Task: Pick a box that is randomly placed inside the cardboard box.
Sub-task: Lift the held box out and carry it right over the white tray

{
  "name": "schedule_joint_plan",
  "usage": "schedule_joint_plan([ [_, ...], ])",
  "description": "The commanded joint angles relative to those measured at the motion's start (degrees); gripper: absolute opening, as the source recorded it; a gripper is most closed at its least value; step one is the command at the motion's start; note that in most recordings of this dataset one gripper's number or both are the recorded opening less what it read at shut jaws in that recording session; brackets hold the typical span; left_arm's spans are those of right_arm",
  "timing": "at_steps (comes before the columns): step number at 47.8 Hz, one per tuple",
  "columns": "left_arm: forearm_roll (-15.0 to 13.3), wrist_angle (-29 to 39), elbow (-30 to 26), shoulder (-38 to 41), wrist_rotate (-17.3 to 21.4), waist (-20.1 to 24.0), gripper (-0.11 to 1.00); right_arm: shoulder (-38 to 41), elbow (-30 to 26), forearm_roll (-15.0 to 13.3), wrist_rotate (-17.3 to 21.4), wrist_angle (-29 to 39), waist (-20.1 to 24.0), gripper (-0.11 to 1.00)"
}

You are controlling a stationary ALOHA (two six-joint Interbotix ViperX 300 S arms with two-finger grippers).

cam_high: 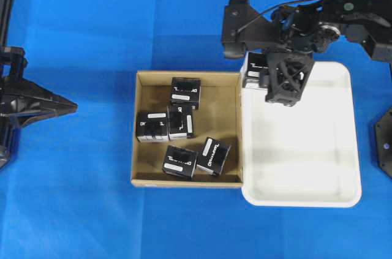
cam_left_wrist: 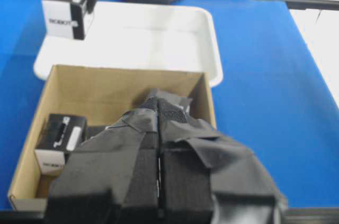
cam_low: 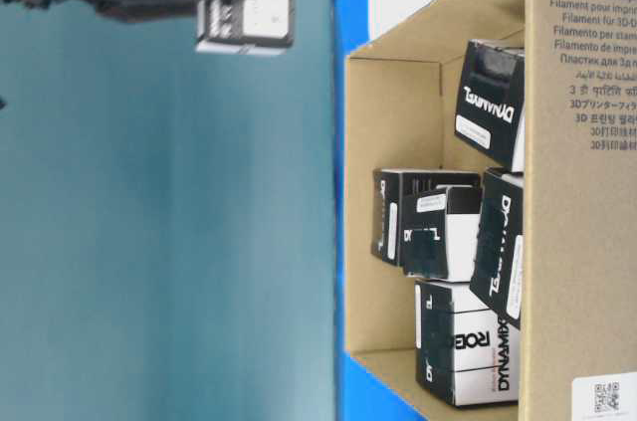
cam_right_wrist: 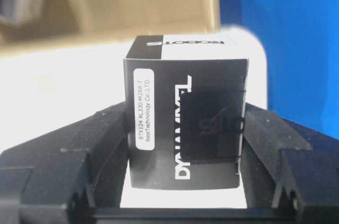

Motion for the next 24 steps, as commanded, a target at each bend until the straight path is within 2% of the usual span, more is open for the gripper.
schedule_joint_plan([
  [1, 0.2, -0.3, -1.6, 0.3, 0.0, -0.1, -0.07, 0.1, 2.3, -0.1, -1.1, -1.5, -0.9, 0.57],
  [16, 0.2, -0.4, -1.6, 0.3, 0.0, -0.1, -0.07, 1.1, 12.0, -0.7, -4.2, -12.1, -3.0, 0.57],
  [24, 0.2, -0.4, -1.6, 0.3, 0.0, -0.1, -0.07, 3.0, 15.3, -0.7, -5.2, -18.0, -3.4, 0.57],
])
